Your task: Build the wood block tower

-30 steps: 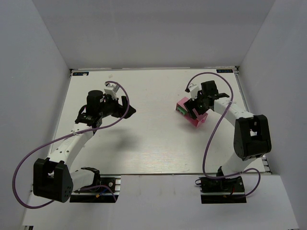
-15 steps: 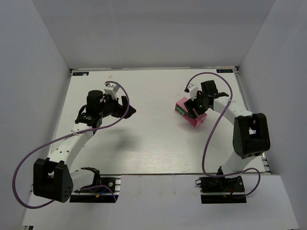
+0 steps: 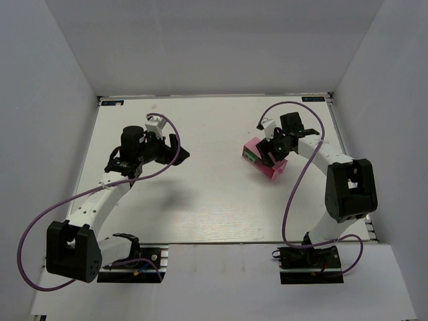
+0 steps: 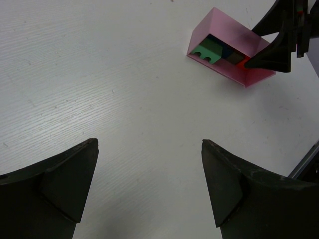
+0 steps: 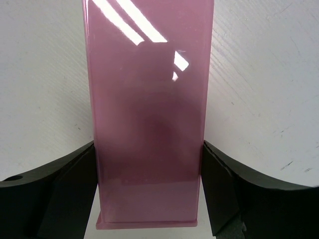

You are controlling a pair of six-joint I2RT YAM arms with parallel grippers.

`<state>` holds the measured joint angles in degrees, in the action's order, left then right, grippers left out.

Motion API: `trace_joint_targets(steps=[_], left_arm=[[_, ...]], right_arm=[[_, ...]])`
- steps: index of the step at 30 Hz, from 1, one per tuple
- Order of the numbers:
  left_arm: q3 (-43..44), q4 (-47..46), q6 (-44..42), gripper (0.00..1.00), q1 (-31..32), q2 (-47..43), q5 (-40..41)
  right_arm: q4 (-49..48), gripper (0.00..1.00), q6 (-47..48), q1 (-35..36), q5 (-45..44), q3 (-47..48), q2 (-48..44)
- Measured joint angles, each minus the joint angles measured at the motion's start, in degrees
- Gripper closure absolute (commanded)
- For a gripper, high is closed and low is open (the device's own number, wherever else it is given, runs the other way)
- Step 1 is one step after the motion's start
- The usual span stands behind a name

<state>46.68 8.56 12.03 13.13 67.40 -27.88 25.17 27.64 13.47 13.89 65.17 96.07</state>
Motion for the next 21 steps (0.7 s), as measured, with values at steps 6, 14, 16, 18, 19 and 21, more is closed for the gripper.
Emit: trace_joint_targets(steps=[6,14,16,18,19,21], left_arm=[[0.0,0.0,0.0,0.06,0.0,0.0,0.0],[0.0,0.0,0.0,0.06,0.0,0.1,0.0],[0.0,0.0,0.0,0.06,0.0,0.3,0.0],[0.0,0.0,0.0,0.06,0.0,0.4,0.0],[0.0,0.0,0.0,0.06,0.0,0.5,0.0],[0.0,0.0,0.0,0.06,0.0,0.6,-0.1]], right_arm=[[0.9,1.00,-0.2,0.1,0.4,0.0,-2.4],[0.6,1.00,-0.2,0.8,-0.2,0.0,-4.6],[0.4,1.00,-0.2,1.1,-0.8,-0.2,-4.6],[0.3,1.00,-0.2,1.5,-1.5,-0.3,-4.6],[0.2,1.00,-0.2,1.8,-2.0,-0.3,-4.6],[-0.1,1.00,-0.2,2.5,-3.4,-0.4,-4.6]])
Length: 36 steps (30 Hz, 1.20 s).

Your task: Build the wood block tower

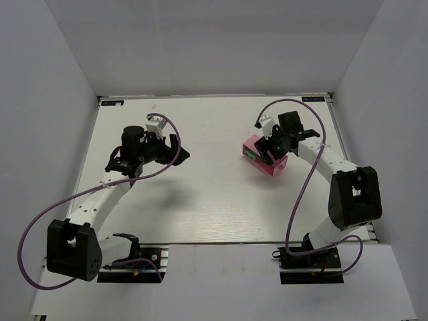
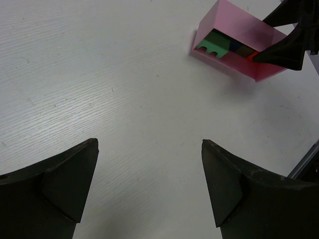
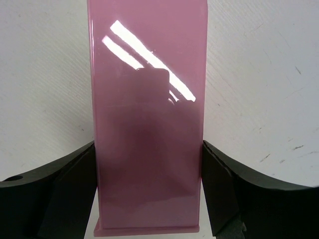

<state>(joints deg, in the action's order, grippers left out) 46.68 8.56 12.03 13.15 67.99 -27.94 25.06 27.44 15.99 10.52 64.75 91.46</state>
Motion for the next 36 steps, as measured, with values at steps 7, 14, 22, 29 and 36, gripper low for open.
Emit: trace_joint_targets(steps=[7,14,22,29,36], left_arm=[[0.0,0.0,0.0,0.06,0.0,0.2,-0.3],[0.0,0.0,0.0,0.06,0.0,0.2,-0.4],[0.0,0.0,0.0,0.06,0.0,0.2,-0.4],[0.0,0.0,0.0,0.06,0.0,0.2,-0.5],[0.0,0.0,0.0,0.06,0.0,0.2,-0.5]], right_arm=[[-3.0,1.00,0.0,3.0,-5.8,-0.9,-0.3],[-6.0,1.00,0.2,6.4,-12.8,-1.6,-0.3],[-11.7,1.00,1.9,10.3,-22.3,-3.8,-0.2],[-17.2,1.00,4.7,14.5,-29.5,-7.0,1.2],[-24.4,1.00,8.2,18.1,-35.9,-10.3,1.7]])
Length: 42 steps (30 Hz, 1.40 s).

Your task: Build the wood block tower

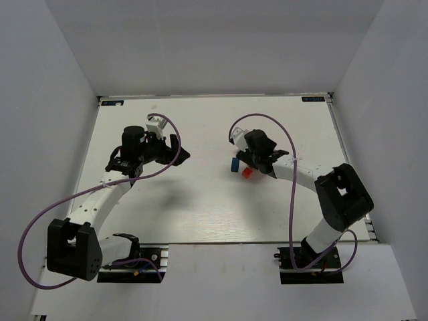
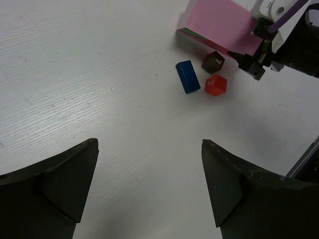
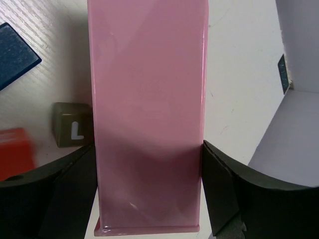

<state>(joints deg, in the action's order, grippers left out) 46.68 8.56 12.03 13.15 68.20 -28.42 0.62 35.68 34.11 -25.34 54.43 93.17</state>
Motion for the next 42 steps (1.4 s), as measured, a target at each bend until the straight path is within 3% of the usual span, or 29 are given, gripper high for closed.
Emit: trace_joint_targets(steps=[23,42], left_arm=[[0.0,0.0,0.0,0.06,0.0,0.0,-0.1],[0.0,0.0,0.0,0.06,0.0,0.0,-0.1]], right_arm=[[-11.6,1.00,4.9,1.7,-8.3,-3.4,-0.1],[-10.3,1.00,2.6,1.0,-7.5,-3.6,-2.6]])
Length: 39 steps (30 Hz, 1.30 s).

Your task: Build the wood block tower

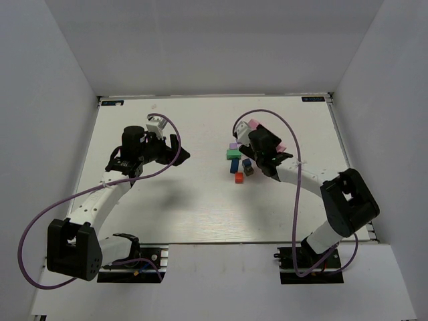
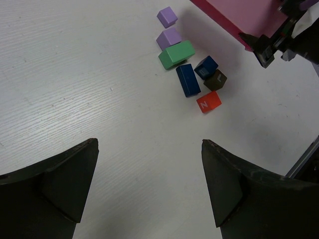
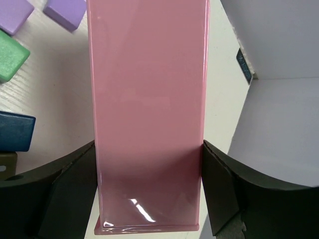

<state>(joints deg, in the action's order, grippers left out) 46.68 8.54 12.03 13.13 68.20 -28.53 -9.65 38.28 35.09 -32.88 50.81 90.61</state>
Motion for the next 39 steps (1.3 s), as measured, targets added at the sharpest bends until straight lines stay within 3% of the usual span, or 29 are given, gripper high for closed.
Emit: trace_joint_targets(steps=[11,19,28,39], left_arm=[[0.0,0.0,0.0,0.06,0.0,0.0,-0.5],[0.0,-0.2,0.0,0.06,0.0,0.0,-1.1],[0.0,-0.4,0.1,0.06,0.2,-0.2,-1.6],[0.0,-0.5,0.1,0.06,0.2,-0.2,-2.0]], right_arm=[[11.9,1.00,-11.7,-11.8,12.5,5.0,-6.2],[20.5,1.00,-20.0,-27.5,27.6,9.2,-6.1],[27.3,1.00,-27.1,-43.3,47.1,17.0,1.8],[32.9,1.00,-30.3,-49.4,66.6,22.7,13.6]])
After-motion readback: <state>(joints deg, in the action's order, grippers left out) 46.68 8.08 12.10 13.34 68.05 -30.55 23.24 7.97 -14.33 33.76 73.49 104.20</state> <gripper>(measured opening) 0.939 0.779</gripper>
